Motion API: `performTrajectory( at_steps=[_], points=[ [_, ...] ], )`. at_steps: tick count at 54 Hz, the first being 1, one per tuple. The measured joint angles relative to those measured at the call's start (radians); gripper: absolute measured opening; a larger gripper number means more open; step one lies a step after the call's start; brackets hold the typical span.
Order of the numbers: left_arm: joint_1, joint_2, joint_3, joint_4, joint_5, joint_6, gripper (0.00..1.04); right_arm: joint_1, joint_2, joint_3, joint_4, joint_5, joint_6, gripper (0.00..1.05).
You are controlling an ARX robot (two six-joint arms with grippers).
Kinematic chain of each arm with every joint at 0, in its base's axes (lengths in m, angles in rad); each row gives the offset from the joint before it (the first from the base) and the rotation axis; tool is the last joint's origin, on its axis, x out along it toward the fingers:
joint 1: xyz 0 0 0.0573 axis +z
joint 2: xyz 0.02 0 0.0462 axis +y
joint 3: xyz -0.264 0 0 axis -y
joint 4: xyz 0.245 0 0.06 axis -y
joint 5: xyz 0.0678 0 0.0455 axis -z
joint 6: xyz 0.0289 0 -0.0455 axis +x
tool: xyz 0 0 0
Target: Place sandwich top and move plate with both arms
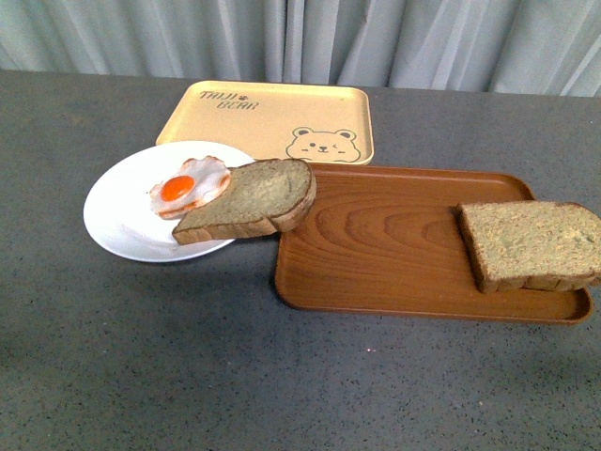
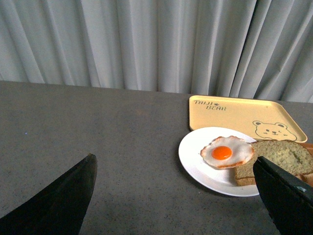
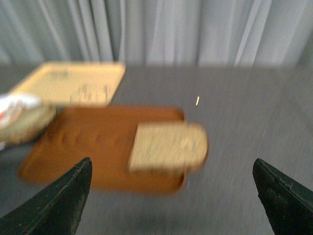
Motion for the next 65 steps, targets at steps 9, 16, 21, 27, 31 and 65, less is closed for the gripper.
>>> performTrajectory(
  at_steps=[9,16,21,27,31,65],
  points=[
    [0.0,0.0,0.0,0.0,0.0,0.0,0.96,-0.266,0.775,0.249,0.23,-0.129,0.033,0.96],
    [0.0,0.0,0.0,0.0,0.0,0.0,0.96,-0.336,1.188,0.353,0.415,-0.238,0.111,0.96],
    [0.0,0.0,0.0,0.0,0.001,0.0,0.96,-0.342,1.382,0.407,0.483,-0.272,0.169,0.96],
    [0.0,0.0,0.0,0.0,0.0,0.0,0.96,-0.331,1.559,0.47,0.544,-0.275,0.233,0.96],
    [0.0,0.0,0.0,0.0,0.0,0.0,0.96,-0.301,1.67,0.515,0.579,-0.265,0.282,0.96],
    [0.0,0.0,0.0,0.0,0.0,0.0,0.96,-0.164,1.865,0.632,0.621,-0.215,0.456,0.46]
  ],
)
